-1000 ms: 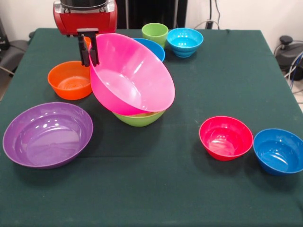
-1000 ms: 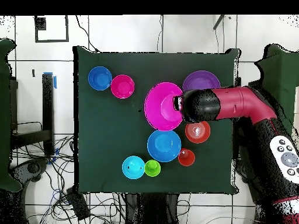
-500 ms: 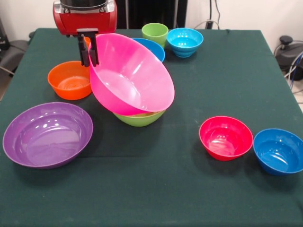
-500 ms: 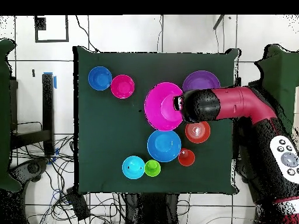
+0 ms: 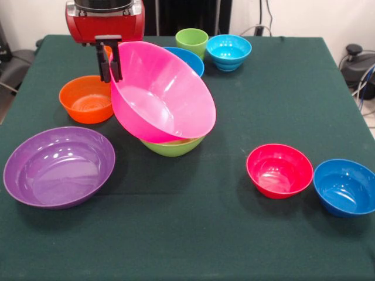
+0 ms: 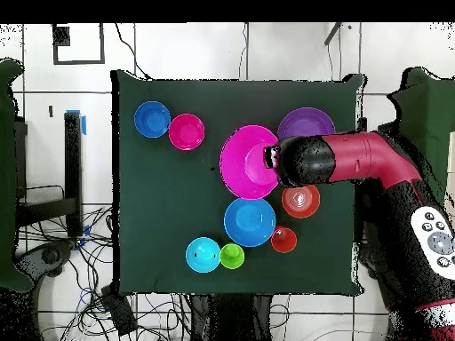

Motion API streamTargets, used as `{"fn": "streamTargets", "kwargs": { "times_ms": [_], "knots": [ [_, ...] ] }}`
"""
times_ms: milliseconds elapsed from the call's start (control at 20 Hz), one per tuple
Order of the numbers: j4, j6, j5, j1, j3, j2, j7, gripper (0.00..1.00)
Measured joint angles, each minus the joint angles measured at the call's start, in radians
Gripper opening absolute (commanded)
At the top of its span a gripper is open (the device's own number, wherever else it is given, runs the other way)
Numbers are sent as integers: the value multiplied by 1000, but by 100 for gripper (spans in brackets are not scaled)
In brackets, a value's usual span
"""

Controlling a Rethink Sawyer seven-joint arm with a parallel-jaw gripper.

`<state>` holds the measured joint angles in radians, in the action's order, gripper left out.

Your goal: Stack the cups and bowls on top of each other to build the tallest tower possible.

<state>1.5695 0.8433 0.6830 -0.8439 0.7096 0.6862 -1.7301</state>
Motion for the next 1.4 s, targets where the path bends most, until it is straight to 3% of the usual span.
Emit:
{"fn": "streamTargets", "kwargs": {
  "times_ms": [50, 100, 950, 1400],
  "knots": [
    [0, 0, 0, 0, 0, 0, 0, 0],
    [0, 0, 0, 0, 0, 0, 0, 100],
    [0, 0, -8, -1, 2, 0, 0, 100],
    [0, 0, -83, -47, 33, -29, 0, 100]
  ]
}}
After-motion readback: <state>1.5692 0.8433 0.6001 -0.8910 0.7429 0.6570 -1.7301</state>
